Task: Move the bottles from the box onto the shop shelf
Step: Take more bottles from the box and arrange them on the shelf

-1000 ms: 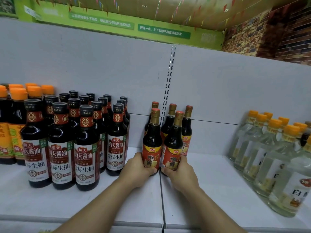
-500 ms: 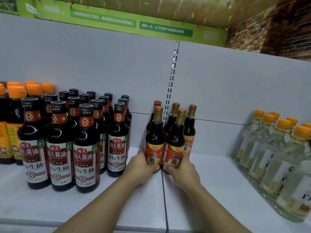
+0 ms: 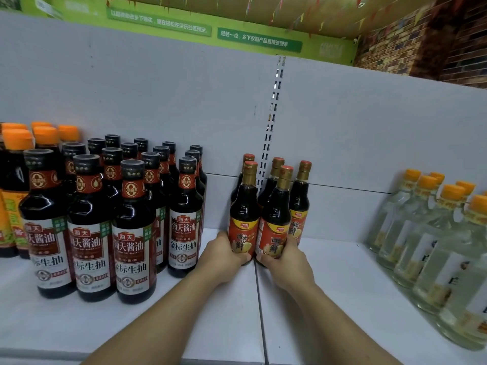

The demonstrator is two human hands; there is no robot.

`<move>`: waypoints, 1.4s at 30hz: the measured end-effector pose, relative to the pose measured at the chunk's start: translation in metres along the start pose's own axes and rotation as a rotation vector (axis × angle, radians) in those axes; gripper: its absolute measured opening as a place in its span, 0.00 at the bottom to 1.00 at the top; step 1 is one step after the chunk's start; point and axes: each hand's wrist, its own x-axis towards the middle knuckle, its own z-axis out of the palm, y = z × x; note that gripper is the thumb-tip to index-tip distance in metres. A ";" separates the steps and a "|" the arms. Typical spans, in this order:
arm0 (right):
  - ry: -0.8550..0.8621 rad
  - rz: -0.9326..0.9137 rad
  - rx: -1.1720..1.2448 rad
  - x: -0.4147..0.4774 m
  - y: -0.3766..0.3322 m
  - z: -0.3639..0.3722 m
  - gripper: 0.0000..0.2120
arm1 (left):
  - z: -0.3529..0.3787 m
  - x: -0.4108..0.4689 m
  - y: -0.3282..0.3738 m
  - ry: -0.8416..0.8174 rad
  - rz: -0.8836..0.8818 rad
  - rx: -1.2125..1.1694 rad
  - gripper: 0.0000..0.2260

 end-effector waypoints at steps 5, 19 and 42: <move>0.006 0.006 -0.012 0.002 -0.001 0.002 0.34 | 0.000 0.002 0.002 -0.002 -0.005 0.009 0.27; 0.000 0.024 -0.047 0.003 -0.006 0.004 0.34 | -0.002 0.005 0.003 -0.038 -0.013 0.012 0.28; -0.026 0.071 0.181 -0.032 0.004 -0.039 0.34 | -0.016 -0.051 0.022 0.016 -0.091 -0.358 0.32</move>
